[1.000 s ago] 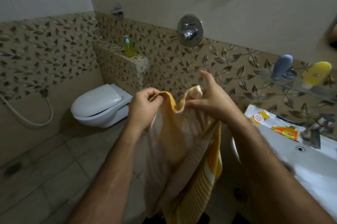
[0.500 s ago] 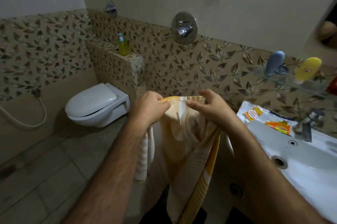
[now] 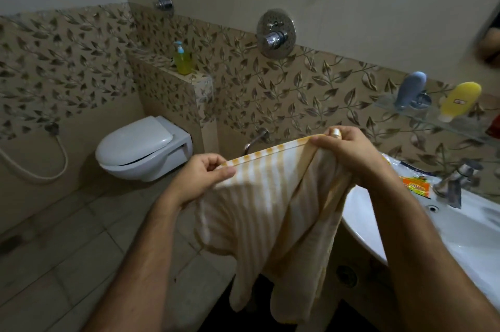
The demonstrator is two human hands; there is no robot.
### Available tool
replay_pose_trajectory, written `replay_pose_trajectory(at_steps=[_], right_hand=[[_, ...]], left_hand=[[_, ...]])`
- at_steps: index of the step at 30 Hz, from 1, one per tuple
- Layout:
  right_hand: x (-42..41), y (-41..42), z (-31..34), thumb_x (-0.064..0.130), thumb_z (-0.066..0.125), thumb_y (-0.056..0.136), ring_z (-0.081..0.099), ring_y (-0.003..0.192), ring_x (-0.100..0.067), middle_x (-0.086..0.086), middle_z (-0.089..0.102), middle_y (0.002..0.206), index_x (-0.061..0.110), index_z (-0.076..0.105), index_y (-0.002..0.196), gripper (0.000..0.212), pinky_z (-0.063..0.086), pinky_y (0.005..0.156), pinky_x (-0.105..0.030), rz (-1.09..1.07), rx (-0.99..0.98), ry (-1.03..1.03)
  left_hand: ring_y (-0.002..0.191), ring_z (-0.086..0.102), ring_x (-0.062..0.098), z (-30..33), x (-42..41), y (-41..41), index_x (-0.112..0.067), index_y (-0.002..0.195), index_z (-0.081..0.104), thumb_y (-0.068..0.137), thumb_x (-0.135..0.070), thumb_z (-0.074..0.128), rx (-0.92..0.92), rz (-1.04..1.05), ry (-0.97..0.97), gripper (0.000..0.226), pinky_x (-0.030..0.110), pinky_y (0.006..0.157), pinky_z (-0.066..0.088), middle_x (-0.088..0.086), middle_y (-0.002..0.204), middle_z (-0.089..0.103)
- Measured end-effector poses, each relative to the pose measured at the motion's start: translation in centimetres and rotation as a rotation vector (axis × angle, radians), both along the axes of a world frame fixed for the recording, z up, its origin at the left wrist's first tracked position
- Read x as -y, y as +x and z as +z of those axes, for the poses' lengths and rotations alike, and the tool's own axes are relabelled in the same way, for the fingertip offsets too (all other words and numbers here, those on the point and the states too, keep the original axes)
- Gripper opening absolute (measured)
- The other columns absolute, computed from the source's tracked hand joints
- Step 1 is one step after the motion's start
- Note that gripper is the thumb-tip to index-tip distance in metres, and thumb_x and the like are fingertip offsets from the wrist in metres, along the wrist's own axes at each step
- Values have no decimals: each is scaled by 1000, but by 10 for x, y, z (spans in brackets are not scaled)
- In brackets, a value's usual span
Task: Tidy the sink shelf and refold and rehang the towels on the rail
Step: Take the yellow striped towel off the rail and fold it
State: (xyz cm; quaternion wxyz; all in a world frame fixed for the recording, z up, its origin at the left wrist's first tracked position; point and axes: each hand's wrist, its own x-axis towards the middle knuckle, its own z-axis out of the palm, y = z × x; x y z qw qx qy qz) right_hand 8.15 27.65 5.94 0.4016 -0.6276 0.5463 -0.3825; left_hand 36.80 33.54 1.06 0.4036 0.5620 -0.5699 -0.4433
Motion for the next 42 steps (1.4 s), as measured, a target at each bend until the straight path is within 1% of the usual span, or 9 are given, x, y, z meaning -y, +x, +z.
replay_pose_trajectory(at_steps=[4,11,14,19,24,29,34,38,42], right_hand=[[9,-15,-10,26,69,83,53,69,-22,-11,56,72,-9,61,88,36,52,67,-44,-208,-117,-44],[27,-29,-25,27,63,80,58,68,-35,-17,62,67,1,63,73,26,50,64,-40,-395,-253,-94],[37,-35,-26,27,63,82,52,61,-27,-8,55,58,6,57,65,27,43,61,-36,-376,-248,-98],[50,-40,-29,20,63,83,40,51,-18,1,42,49,13,41,53,38,32,53,-33,-315,-232,-124],[60,-46,-30,21,64,83,40,51,-17,2,43,50,14,44,55,35,32,54,-33,-226,-205,-148],[58,-47,-31,26,66,88,39,48,-6,8,44,51,15,50,61,33,33,49,-27,57,-147,-192],[57,-49,-28,26,69,89,46,50,1,11,49,53,21,56,65,27,33,48,-13,243,-138,-260],[59,-48,-28,26,70,88,52,60,2,11,54,62,25,61,71,19,36,54,-12,414,-202,-300],[61,-51,-32,22,71,87,50,60,1,11,55,63,25,62,72,18,35,56,-15,561,-209,-321]], left_hand=[[69,62,8,-3,-2,17,-19,74,74,79,-24,75,20,19,54,8,24,68,49,-1,74,70],[67,65,10,-1,0,19,-15,77,74,71,-21,83,-53,127,48,13,23,65,52,0,73,72],[69,68,14,-7,-2,18,-12,80,72,55,-29,89,-234,278,64,35,23,65,57,3,73,72],[66,67,12,-8,9,-31,-8,86,64,78,-12,69,-644,440,0,10,24,64,57,2,71,72],[61,66,8,-5,24,-76,-13,75,67,80,-11,78,-300,723,-109,12,23,57,54,-2,67,71],[70,67,15,-14,38,-98,-8,86,73,87,-12,71,-294,729,-107,4,25,64,53,3,75,73],[81,70,15,-21,42,-115,-22,87,74,86,-15,71,-86,691,-79,8,34,79,57,-1,82,75],[64,54,5,-17,45,-141,-30,127,62,80,-17,78,146,563,-161,52,26,68,50,-9,65,56],[70,58,4,-10,54,-163,-46,129,56,82,-17,74,150,367,-125,58,33,75,55,-8,76,66]])
